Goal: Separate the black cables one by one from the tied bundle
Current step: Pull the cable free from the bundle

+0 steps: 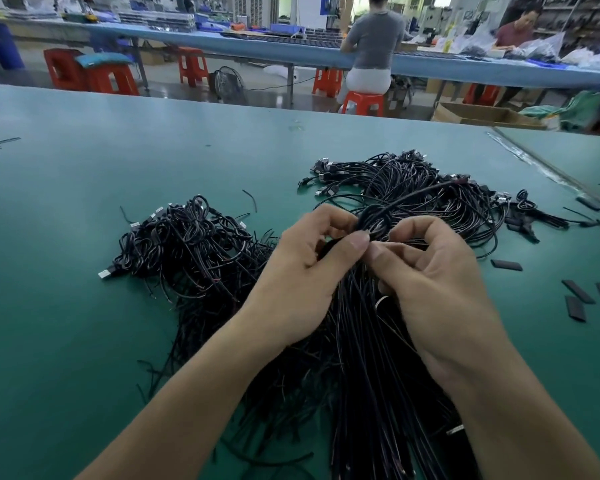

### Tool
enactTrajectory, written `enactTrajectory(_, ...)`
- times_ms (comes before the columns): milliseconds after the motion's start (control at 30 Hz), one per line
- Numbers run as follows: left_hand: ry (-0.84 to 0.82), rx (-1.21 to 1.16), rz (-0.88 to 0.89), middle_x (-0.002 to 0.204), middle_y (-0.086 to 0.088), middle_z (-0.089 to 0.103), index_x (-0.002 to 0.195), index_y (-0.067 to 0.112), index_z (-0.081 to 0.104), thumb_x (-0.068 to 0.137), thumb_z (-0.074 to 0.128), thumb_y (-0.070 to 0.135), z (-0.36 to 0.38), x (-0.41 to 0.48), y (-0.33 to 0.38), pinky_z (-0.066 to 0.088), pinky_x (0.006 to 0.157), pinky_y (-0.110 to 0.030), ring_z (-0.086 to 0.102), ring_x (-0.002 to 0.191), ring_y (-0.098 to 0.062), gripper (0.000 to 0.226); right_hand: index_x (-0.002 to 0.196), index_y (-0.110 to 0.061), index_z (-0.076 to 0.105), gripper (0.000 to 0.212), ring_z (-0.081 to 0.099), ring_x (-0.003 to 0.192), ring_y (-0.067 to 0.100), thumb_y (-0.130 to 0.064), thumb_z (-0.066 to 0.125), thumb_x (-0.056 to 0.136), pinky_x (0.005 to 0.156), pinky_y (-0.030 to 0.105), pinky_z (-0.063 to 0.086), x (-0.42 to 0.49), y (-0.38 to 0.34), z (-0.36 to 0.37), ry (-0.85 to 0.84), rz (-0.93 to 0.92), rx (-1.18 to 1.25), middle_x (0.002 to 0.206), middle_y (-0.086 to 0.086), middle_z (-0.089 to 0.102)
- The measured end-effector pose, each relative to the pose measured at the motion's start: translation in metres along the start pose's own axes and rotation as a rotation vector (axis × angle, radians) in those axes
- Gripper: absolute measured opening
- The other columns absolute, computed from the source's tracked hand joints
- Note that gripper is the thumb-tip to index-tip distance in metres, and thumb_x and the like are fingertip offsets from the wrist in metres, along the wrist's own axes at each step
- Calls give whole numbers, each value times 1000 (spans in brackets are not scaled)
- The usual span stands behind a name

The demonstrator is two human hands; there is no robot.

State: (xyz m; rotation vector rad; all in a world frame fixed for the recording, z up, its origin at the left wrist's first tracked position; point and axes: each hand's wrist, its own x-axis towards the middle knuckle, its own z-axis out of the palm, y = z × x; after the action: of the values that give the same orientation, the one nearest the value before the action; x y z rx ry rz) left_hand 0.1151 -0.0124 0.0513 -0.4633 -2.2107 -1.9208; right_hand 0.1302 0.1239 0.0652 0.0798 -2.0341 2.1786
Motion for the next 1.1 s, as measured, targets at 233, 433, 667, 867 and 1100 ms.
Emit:
enactTrajectory(233, 38, 255, 312, 74, 17, 43, 106, 37, 72, 90, 70, 24, -9, 1, -4, 32, 64, -11, 43, 69, -1, 21, 81, -18, 43, 27, 46, 60, 12, 1, 59, 90, 53, 25, 39, 6, 1, -10, -61, 257, 399, 66, 1, 56)
enactTrajectory(433, -2, 235, 341, 77, 7, 71, 108, 27, 74, 96, 60, 15, -8, -5, -4, 48, 55, -27, 61, 60, -16, 22, 79, -19, 41, 32, 52, 54, 12, -10, 69, 68, 47, 23, 40, 7, 0, -9, -46, 209, 409, 63, 4, 56)
enactTrajectory(667, -3, 64, 181, 79, 8, 68, 89, 25, 61, 89, 72, 24, -3, -3, -3, 45, 58, -20, 60, 67, -6, 11, 76, -20, 40, 36, 40, 56, 9, 2, 66, 89, 55, 27, 35, 3, 7, -4, -14, 27, 84, 56, -7, 48)
enactTrajectory(867, 1, 81, 166, 94, 15, 74, 119, 38, 53, 79, 81, 5, -12, 0, -6, 41, 59, -17, 49, 67, -3, 59, 77, -20, 39, 35, 40, 59, 11, -2, 65, 89, 57, 27, 37, 6, 13, -7, -30, 138, 171, 60, -5, 45)
enactTrajectory(1100, 54, 337, 413, 90, 14, 63, 90, 30, 76, 73, 81, 1, -10, -1, -6, 38, 68, -14, 57, 80, -5, 34, 74, -21, 37, 36, 45, 55, 11, 1, 63, 86, 44, 19, 38, 11, 18, -9, -31, 290, 320, 63, 2, 51)
